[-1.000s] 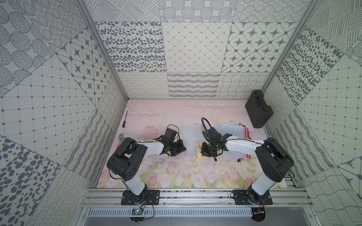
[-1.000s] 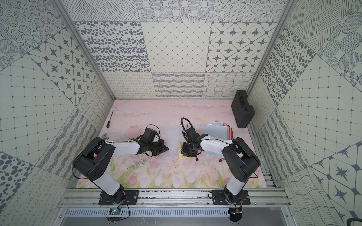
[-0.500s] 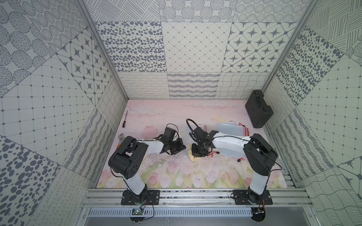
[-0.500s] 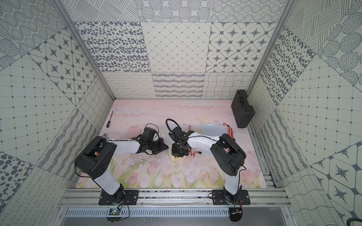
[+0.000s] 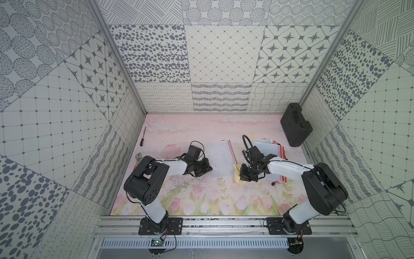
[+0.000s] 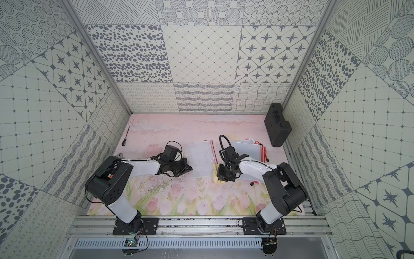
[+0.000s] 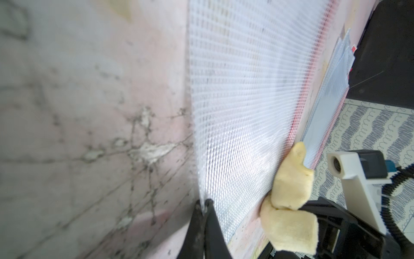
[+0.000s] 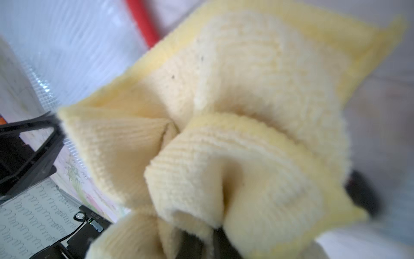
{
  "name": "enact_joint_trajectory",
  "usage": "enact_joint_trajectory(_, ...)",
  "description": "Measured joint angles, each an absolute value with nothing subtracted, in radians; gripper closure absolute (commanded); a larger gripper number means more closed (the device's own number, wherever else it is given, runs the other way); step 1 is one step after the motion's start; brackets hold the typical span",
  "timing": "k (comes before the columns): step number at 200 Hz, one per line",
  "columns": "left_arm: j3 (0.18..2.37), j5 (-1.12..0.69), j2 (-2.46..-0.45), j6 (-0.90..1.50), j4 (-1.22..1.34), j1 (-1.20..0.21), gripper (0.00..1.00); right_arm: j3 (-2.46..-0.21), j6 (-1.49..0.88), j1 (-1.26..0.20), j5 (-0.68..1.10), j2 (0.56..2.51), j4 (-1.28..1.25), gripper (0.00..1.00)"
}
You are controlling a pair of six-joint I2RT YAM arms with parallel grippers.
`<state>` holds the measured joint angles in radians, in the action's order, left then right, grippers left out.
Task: Wipe the document bag
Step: Wipe the dirt from the document bag, then place the document bag.
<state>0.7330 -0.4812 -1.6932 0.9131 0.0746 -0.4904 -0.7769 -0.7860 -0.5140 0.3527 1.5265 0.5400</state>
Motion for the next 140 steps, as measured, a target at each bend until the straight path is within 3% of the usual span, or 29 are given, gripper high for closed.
enact_joint_trajectory(33, 0.825, -0.426, -1.641, 0.847, -0.091, -0.489, 1.0, -0.797, -0.734, -0.522, 0.352, 1.399, 0.642, 1.0)
enact_joint_trajectory(70, 1.046, -0.338, -1.55, 0.729, -0.31, -0.534, 1.0, -0.991, -0.713, -0.525, 0.305, 1.216, 0.686, 1.0)
enact_joint_trajectory(108, 1.324, -0.319, -1.555, 0.598, -0.468, -0.625, 1.0, -1.102, -0.707, -0.506, 0.125, 0.982, 0.728, 1.0)
enact_joint_trajectory(140, 1.62, -0.41, -1.692, 0.473, -0.58, -0.692, 1.0, -1.156, -0.72, -0.468, -0.052, 0.814, 0.848, 1.0)
